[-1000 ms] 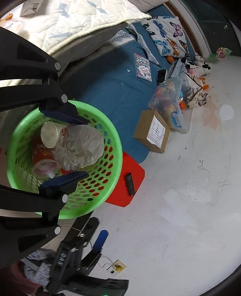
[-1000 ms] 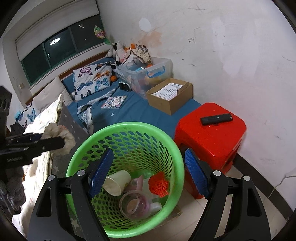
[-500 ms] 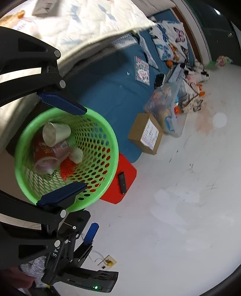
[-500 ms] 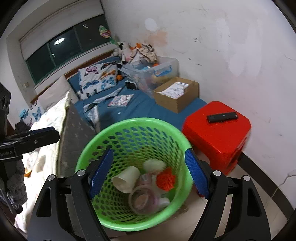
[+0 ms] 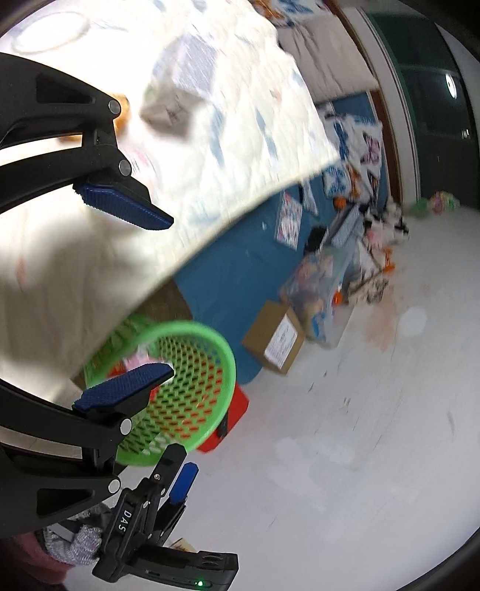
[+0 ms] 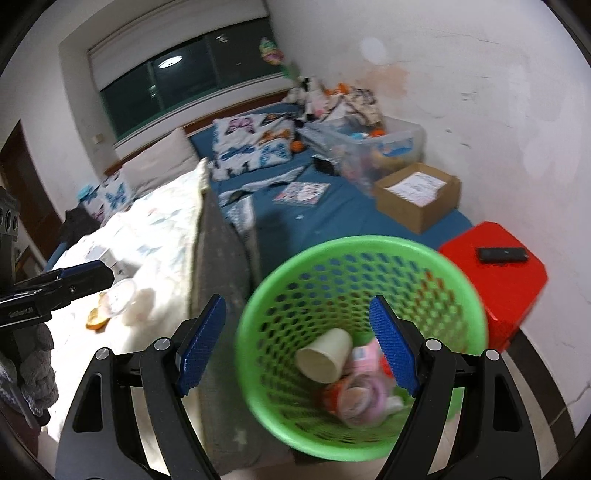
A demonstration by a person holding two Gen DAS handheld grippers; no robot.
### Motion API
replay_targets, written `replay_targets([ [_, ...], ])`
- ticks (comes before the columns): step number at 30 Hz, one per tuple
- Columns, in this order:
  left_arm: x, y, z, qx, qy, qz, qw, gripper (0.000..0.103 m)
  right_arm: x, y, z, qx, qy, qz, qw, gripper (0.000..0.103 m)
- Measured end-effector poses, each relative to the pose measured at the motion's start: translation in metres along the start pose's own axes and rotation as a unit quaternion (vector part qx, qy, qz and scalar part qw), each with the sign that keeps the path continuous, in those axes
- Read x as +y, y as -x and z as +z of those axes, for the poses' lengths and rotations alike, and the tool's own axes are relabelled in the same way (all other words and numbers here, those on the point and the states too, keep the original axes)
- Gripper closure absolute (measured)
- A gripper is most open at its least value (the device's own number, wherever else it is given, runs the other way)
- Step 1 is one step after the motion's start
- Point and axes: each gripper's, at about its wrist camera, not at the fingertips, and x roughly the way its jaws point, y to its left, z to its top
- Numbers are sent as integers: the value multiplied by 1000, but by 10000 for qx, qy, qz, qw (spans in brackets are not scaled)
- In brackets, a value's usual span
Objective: Collect trash
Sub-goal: 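Grasp the clear labeled plastic tub with the right gripper while the left grasps the bread slice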
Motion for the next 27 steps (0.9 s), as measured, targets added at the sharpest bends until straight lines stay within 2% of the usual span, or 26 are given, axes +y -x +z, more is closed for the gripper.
replay_targets([
  [9, 78, 44, -35, -94, 685, 604, 9958, 31, 66, -28, -4, 317, 539, 518, 9967, 23],
  [13, 102, 58, -48, -91, 882, 797, 9929, 31, 97, -39, -6, 430, 794, 740, 9932, 23],
  [18, 126, 71, -64, -84, 1079, 953, 9895, 31, 133, -55, -10, 609, 1081, 1009, 9871, 24],
  [27, 145, 84, -85, -45, 1200, 1076, 9869, 31, 187, -92, -17, 923, 1529, 1344, 9747, 24],
])
